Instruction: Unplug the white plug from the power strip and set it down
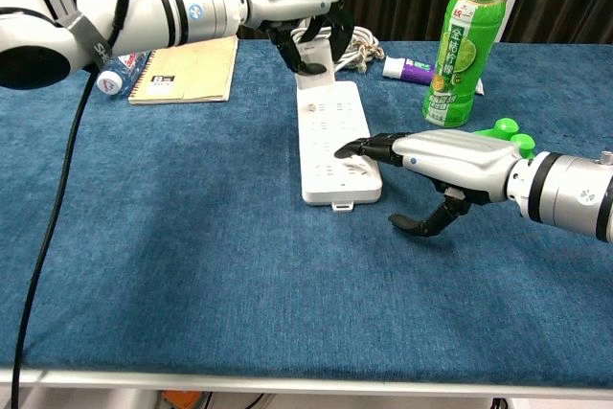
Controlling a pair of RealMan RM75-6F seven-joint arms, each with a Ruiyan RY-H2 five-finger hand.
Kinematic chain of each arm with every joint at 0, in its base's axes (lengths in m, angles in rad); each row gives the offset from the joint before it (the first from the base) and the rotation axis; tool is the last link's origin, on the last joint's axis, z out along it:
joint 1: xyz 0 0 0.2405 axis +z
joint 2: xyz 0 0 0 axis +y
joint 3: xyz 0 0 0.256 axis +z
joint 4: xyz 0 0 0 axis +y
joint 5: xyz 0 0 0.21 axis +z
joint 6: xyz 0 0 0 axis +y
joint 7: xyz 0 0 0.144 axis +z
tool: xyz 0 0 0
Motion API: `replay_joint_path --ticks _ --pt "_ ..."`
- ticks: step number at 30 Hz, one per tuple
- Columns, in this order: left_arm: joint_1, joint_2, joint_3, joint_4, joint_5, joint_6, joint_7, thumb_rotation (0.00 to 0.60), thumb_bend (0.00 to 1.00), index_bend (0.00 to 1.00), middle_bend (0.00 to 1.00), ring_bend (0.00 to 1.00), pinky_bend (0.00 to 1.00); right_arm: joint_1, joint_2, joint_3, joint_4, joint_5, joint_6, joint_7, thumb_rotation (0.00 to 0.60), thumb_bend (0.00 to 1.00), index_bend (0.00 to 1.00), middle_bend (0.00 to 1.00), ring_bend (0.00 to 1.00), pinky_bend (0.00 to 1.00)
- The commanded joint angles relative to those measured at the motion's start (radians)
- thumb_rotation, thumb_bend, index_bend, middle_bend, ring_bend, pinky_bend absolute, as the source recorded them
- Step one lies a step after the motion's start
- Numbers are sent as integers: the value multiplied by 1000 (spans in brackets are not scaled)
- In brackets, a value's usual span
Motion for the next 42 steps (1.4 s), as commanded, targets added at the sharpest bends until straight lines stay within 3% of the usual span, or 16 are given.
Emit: replay_joint_path --ticks 1,7,11,16,21,24,34,39,42 --pt "31 44 -20 -59 -20 43 25 600 521 640 756 746 950 -2 3 1 -6 -9 14 0 600 388 64 98 0 0" --pt "145 141 -26 -210 -81 72 140 600 514 613 732 711 918 -17 34 3 -46 -45 74 2 600 372 48 99 0 0" --pt "233 189 -19 -310 -135 70 223 600 489 563 688 642 830 -28 58 2 -77 -69 113 2 600 305 15 101 0 0" --pt "297 246 -21 -445 -212 22 324 600 387 391 522 442 609 -41 88 4 -111 -89 155 -2 600 245 13 102 0 0" --pt "347 302 -27 -572 -260 32 450 600 184 205 281 174 341 -69 150 3 -170 -127 231 -38 600 232 13 102 0 0" --pt "387 348 -32 -649 -274 80 497 600 140 169 213 109 263 -95 215 -5 -226 -150 279 -56 600 226 13 102 0 0" --pt "644 616 -43 -930 -337 388 537 600 119 161 198 98 233 -268 484 -57 -395 -180 502 -145 600 246 11 121 0 0" --pt "794 728 -7 -1032 -364 523 577 600 119 161 198 98 200 -395 549 -84 -408 -128 622 -144 600 256 11 122 0 0" --pt "868 750 17 -1074 -364 589 607 600 119 161 198 99 175 -455 550 -95 -398 -110 672 -105 600 256 10 122 0 0"
